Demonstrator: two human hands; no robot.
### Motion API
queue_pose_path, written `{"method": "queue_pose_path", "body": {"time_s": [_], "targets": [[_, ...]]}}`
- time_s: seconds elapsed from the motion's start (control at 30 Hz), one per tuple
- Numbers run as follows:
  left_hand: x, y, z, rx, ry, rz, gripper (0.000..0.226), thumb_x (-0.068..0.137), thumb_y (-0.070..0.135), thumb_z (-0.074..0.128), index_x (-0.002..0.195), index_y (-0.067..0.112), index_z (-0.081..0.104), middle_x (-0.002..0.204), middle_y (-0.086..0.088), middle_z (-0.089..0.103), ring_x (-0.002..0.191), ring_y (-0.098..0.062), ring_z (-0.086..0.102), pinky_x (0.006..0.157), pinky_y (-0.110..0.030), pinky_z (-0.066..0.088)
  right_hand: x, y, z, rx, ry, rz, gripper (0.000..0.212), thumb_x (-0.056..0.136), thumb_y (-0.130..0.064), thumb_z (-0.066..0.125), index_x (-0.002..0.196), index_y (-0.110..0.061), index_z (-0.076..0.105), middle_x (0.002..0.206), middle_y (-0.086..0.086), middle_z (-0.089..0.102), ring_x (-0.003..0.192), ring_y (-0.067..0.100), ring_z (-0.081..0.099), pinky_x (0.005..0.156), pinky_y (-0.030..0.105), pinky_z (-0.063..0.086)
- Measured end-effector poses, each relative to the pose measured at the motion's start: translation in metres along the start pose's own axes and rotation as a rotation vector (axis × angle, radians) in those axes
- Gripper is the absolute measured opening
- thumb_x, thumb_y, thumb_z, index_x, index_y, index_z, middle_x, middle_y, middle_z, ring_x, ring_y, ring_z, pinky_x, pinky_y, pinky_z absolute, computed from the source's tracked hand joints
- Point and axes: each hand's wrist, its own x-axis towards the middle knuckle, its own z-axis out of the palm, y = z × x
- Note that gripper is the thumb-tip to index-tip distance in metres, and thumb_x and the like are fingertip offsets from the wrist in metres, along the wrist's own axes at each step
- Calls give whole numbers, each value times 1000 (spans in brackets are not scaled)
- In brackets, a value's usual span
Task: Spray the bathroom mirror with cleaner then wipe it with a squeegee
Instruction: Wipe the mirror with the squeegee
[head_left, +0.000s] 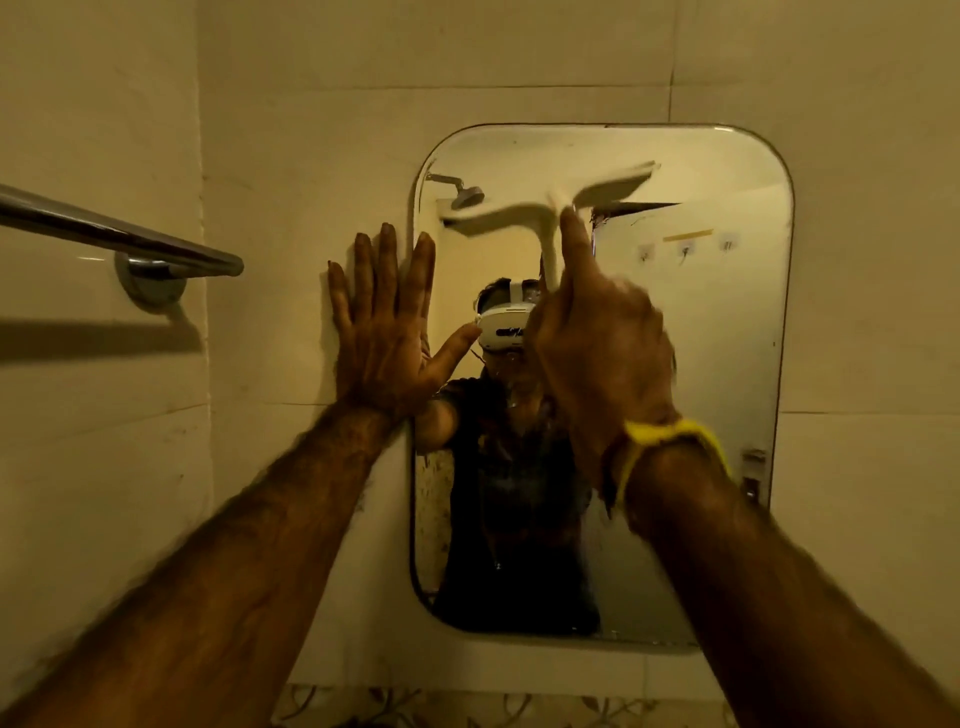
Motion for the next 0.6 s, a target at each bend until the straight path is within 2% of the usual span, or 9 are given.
{"method": "queue_pose_path", "body": {"time_s": [0.07,0.17,0.27,0.33,0.4,0.47,0.53,0.6], "targets": [[0,-1,3,-3,15,12,95,89,80,31,162,21,15,169,-15,5,156,-37,0,120,-67,0,-21,5,1,-12,-3,-34,68,98,-26,49,155,-27,12,68,0,52,51,10,47,49,27,52],[0,-2,8,-4,45,19,94,88,81,33,162,25,15,169,-13,4,156,-36,0,120,-67,-1,10,2,2,-13,71,-23,63,98,-23,47,154,-27,18,65,0,55,52,14,53,51,30,54],[-1,-2,10,-26,70,7,93,88,80,36,161,27,15,169,-11,5,156,-36,1,120,-65,-2,49,-5,-1,-29,140,93,58,98,-22,43,153,-29,25,65,-4,51,54,13,51,49,24,43],[-1,-1,11,-59,78,-4,91,89,79,38,161,29,15,170,-10,5,156,-35,1,120,-65,-4,34,-7,-5,-18,108,125,59,99,-23,43,154,-28,22,66,-2,55,54,14,54,48,24,46],[-2,1,10,-71,67,-32,92,89,80,37,162,30,12,170,-8,4,156,-34,0,118,-65,-7,-5,-7,-7,-26,15,98,61,101,-25,42,155,-27,14,67,0,57,53,14,56,50,29,54],[-2,4,8,-51,29,-46,95,87,83,34,162,30,9,170,-9,1,156,-35,-1,116,-67,-8,-32,-3,-12,-41,-40,58,62,102,-28,41,156,-27,11,69,2,57,54,14,56,54,32,57],[0,5,6,-38,-19,-40,97,86,84,33,162,30,5,170,-10,-2,155,-37,-3,115,-72,-5,-17,5,-19,-43,2,43,59,102,-27,42,155,-28,16,69,1,57,54,14,56,52,32,57],[-1,5,5,-37,-51,-43,98,86,86,32,162,31,2,170,-9,-3,155,-37,-5,114,-74,-2,23,15,-28,-43,54,123,55,100,-23,42,152,-29,25,72,-1,60,55,12,54,48,29,50]]}}
